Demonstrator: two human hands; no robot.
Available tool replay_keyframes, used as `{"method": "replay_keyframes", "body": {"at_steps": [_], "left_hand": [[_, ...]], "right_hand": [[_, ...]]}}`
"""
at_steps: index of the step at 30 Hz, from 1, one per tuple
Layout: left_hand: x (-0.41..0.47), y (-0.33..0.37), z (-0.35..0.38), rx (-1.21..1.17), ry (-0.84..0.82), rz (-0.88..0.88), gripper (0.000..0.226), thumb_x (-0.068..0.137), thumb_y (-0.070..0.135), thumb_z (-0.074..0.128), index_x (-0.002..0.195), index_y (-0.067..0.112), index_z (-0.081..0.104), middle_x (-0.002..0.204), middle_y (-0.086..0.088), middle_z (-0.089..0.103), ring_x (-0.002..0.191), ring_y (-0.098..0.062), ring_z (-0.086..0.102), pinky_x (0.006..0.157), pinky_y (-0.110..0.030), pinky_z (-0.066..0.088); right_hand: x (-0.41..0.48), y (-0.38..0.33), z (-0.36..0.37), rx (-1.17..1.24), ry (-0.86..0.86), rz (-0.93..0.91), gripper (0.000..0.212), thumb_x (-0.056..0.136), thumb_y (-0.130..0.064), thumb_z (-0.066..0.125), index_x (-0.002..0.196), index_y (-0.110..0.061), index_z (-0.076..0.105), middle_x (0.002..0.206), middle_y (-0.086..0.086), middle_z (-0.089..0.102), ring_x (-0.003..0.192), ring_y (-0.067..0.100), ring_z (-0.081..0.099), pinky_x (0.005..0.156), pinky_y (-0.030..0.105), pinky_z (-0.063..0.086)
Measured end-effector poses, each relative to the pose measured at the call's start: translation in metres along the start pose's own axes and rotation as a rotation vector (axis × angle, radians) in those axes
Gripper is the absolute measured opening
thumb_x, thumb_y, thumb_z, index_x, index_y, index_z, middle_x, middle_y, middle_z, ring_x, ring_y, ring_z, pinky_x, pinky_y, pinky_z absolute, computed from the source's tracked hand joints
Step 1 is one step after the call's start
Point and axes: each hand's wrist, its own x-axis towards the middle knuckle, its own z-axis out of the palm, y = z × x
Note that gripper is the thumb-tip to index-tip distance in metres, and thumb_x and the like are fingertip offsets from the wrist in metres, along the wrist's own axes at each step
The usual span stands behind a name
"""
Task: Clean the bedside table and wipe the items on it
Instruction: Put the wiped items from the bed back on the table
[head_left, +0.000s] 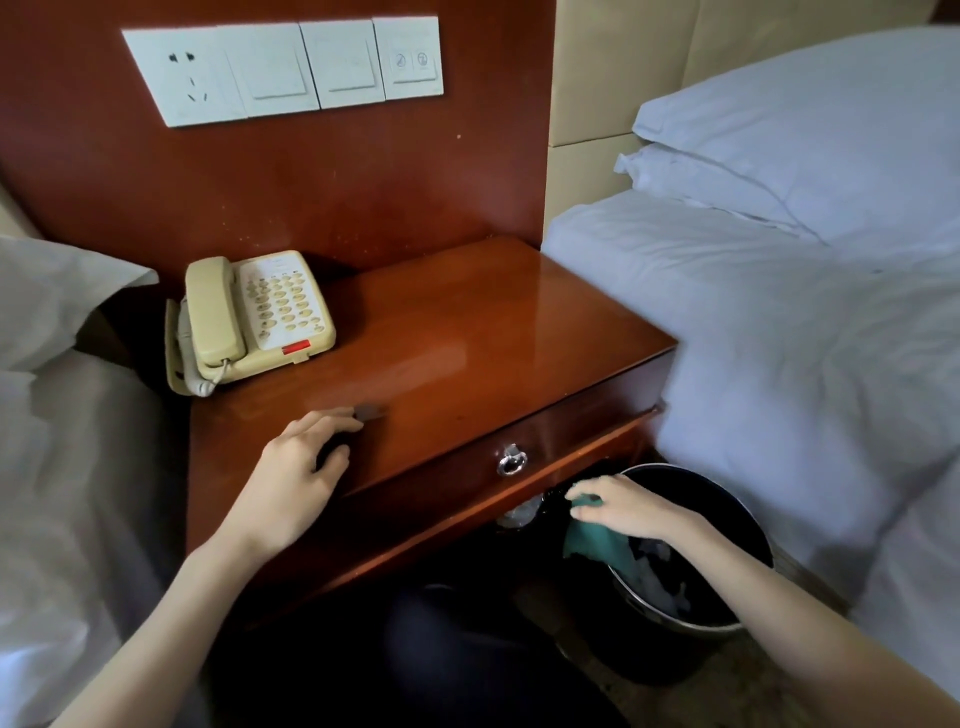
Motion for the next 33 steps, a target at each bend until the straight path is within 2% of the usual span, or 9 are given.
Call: {"method": "replay_keyframes", "body": {"at_steps": [6, 10, 13, 16, 18, 22, 26, 30, 33], "left_hand": [[0.002, 0.005, -0.009, -0.025, 0.050, 0.018, 0.029, 0.089, 0.000, 0.057, 0.116, 0.011, 0.063, 0.121, 0.003, 0.059, 0.113, -0.014, 0.055, 0.096, -0.015, 0.032], [0.003, 0.007, -0.027, -0.076, 0.138, -0.014, 0.027, 0.091, 0.003, 0.056, 0.112, 0.016, 0.066, 0.116, 0.005, 0.064, 0.108, -0.012, 0.057, 0.093, -0.023, 0.038], [0.006, 0.009, -0.044, -0.116, 0.211, -0.053, 0.026, 0.092, 0.005, 0.055, 0.109, 0.020, 0.068, 0.107, 0.006, 0.068, 0.100, -0.008, 0.060, 0.086, -0.013, 0.040], [0.007, 0.010, -0.068, -0.123, 0.252, -0.058, 0.026, 0.092, 0.008, 0.056, 0.105, 0.028, 0.067, 0.097, 0.010, 0.070, 0.090, 0.001, 0.061, 0.071, 0.001, 0.038], [0.007, 0.012, -0.087, -0.142, 0.289, -0.078, 0.024, 0.093, 0.013, 0.056, 0.103, 0.032, 0.067, 0.094, 0.013, 0.070, 0.089, 0.003, 0.062, 0.070, 0.000, 0.040], [0.004, 0.019, -0.117, -0.148, 0.330, -0.105, 0.025, 0.093, 0.013, 0.053, 0.104, 0.031, 0.067, 0.095, 0.009, 0.072, 0.093, -0.002, 0.065, 0.079, -0.017, 0.046], [-0.004, 0.022, -0.138, -0.052, 0.229, -0.118, 0.024, 0.094, 0.016, 0.054, 0.112, 0.027, 0.065, 0.103, 0.012, 0.069, 0.096, 0.004, 0.062, 0.078, -0.005, 0.044], [-0.022, 0.017, -0.161, 0.002, 0.215, -0.182, 0.024, 0.094, 0.013, 0.056, 0.112, 0.023, 0.066, 0.106, 0.015, 0.068, 0.099, 0.003, 0.062, 0.086, -0.015, 0.048], [-0.043, 0.011, -0.177, 0.055, 0.243, -0.245, 0.022, 0.093, 0.013, 0.056, 0.107, 0.027, 0.065, 0.101, 0.021, 0.066, 0.097, 0.007, 0.061, 0.085, -0.011, 0.048]], "right_hand": [[-0.034, -0.054, -0.054, -0.187, -0.044, -0.153, 0.035, 0.090, -0.042, 0.051, 0.124, -0.036, 0.057, 0.118, -0.021, 0.064, 0.114, 0.006, 0.044, 0.104, 0.042, 0.036], [-0.060, -0.102, -0.094, -0.141, 0.014, -0.273, 0.030, 0.089, -0.041, 0.051, 0.115, -0.034, 0.063, 0.087, -0.023, 0.070, 0.091, -0.004, 0.054, 0.091, 0.029, 0.043], [-0.071, -0.137, -0.121, -0.118, 0.069, -0.373, 0.028, 0.088, -0.041, 0.052, 0.111, -0.032, 0.065, 0.089, -0.012, 0.073, 0.084, -0.004, 0.061, 0.084, 0.023, 0.047], [-0.065, -0.173, -0.142, -0.098, 0.108, -0.441, 0.024, 0.090, -0.032, 0.054, 0.109, -0.029, 0.068, 0.096, -0.005, 0.072, 0.093, 0.007, 0.065, 0.085, 0.025, 0.049], [-0.052, -0.195, -0.150, -0.130, 0.107, -0.481, 0.025, 0.092, -0.022, 0.052, 0.110, -0.023, 0.069, 0.103, -0.001, 0.071, 0.098, 0.016, 0.064, 0.084, 0.026, 0.048], [-0.023, -0.235, -0.155, -0.146, 0.107, -0.542, 0.025, 0.091, -0.018, 0.053, 0.110, -0.020, 0.069, 0.106, 0.003, 0.069, 0.101, 0.022, 0.064, 0.082, 0.027, 0.047], [-0.002, -0.277, -0.147, -0.025, 0.046, -0.652, 0.026, 0.091, -0.018, 0.058, 0.114, -0.023, 0.069, 0.105, -0.001, 0.072, 0.098, 0.010, 0.066, 0.082, 0.020, 0.048], [0.012, -0.314, -0.131, 0.035, -0.014, -0.756, 0.023, 0.089, -0.030, 0.062, 0.111, -0.027, 0.068, 0.096, -0.007, 0.073, 0.092, 0.001, 0.066, 0.084, 0.019, 0.047], [0.018, -0.343, -0.117, 0.054, -0.076, -0.835, 0.021, 0.089, -0.031, 0.064, 0.109, -0.027, 0.070, 0.093, -0.012, 0.071, 0.084, -0.001, 0.067, 0.078, 0.018, 0.053]]}}
